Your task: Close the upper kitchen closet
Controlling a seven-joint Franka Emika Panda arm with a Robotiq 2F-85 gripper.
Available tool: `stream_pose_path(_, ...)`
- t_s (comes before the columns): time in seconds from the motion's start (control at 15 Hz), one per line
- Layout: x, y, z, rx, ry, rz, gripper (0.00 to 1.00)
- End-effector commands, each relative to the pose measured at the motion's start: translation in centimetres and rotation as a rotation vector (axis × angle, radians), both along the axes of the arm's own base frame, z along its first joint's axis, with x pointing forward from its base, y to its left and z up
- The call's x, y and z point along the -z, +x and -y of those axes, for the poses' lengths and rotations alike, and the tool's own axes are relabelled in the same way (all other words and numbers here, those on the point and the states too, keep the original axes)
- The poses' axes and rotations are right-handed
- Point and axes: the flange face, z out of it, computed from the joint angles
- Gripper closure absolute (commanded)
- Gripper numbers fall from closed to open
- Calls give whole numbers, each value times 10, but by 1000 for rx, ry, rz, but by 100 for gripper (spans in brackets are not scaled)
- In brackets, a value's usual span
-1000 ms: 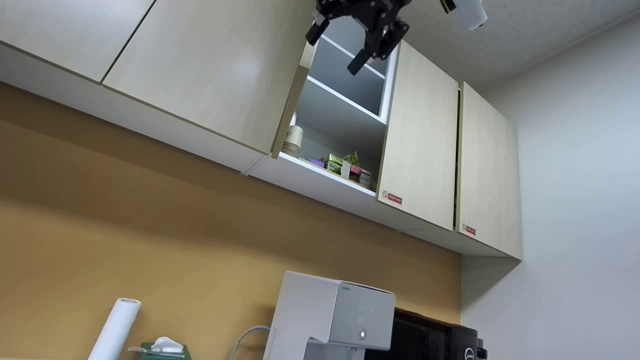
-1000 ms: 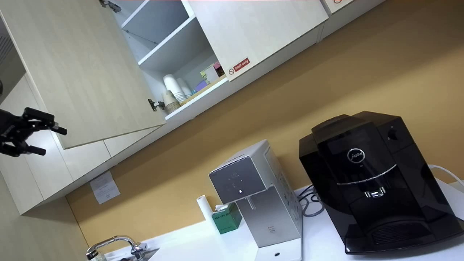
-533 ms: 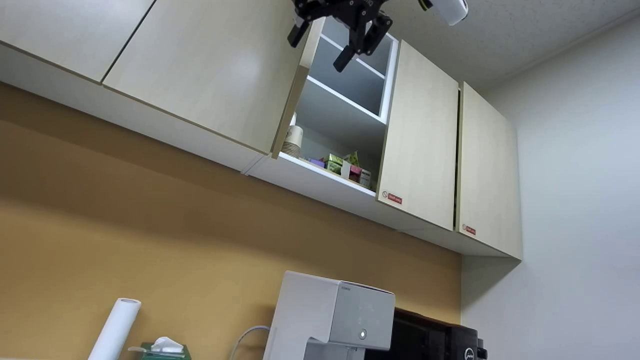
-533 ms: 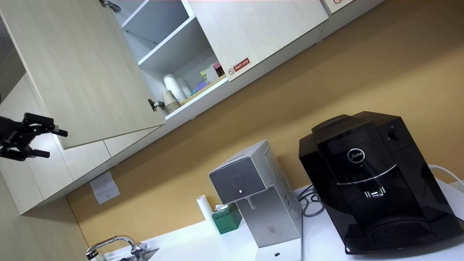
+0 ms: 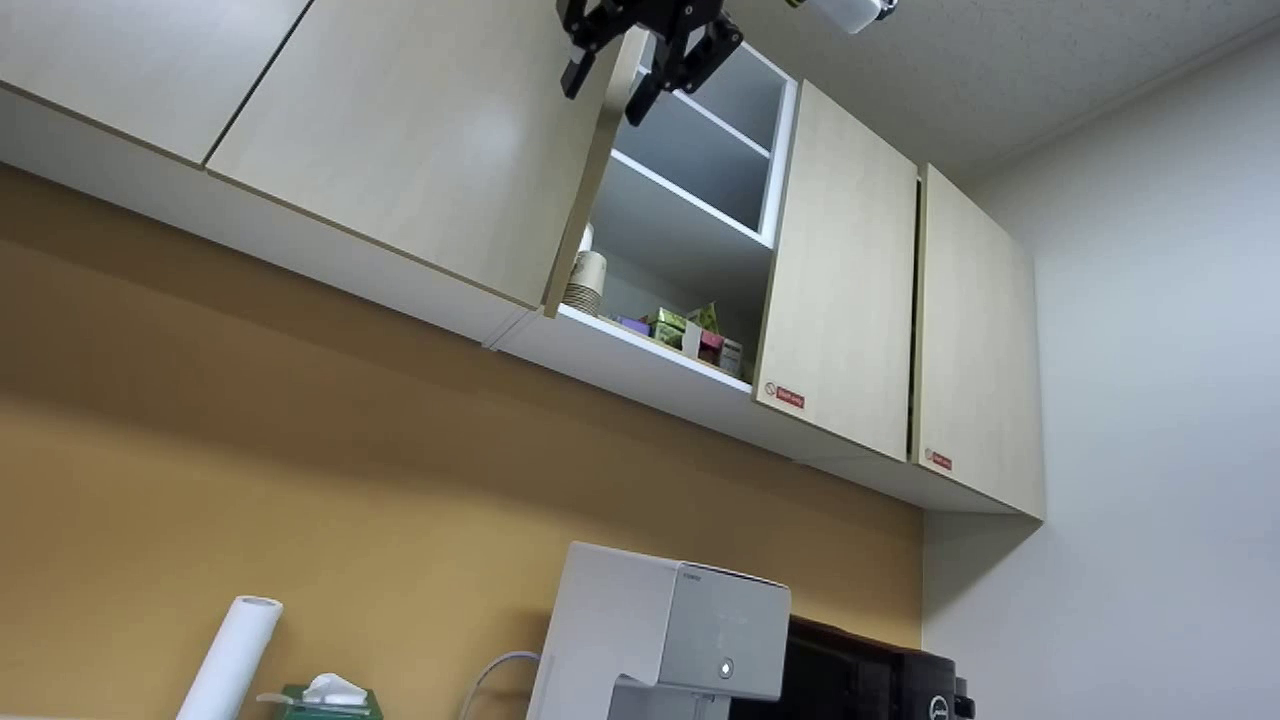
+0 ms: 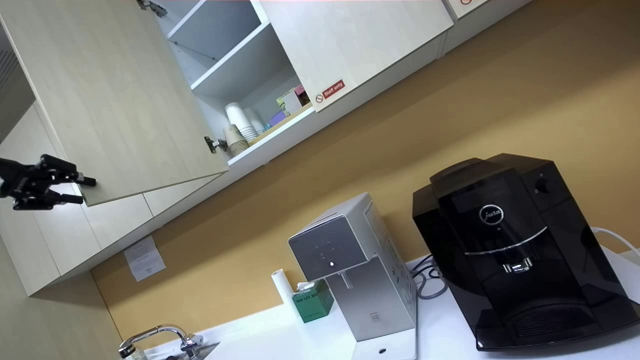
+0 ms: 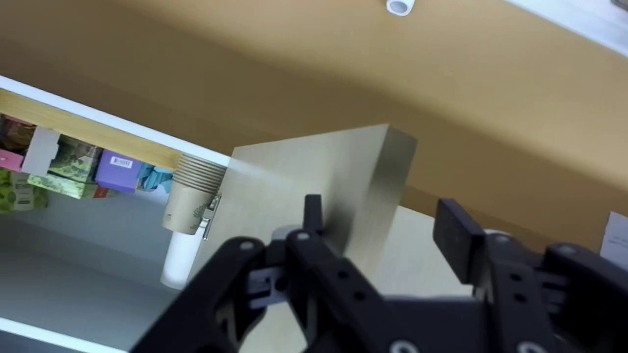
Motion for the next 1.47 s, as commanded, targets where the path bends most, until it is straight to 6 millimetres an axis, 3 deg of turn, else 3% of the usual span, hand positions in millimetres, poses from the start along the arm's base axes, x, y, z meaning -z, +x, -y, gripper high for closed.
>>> stream_pose_path(0.0, -17, -3, -5, 65, 59, 81, 69)
stream_pose_path(0.27, -18, -5, 0, 149, 103, 102, 92)
stream_pose_path(0.47, -18, -5, 9, 193, 121, 103, 94)
stream_pose_path(0.8, -24, 7, 40, 81, 78, 104, 93)
stream_pose_path(1.4, -50, 35, 133, -121, 5, 32, 93)
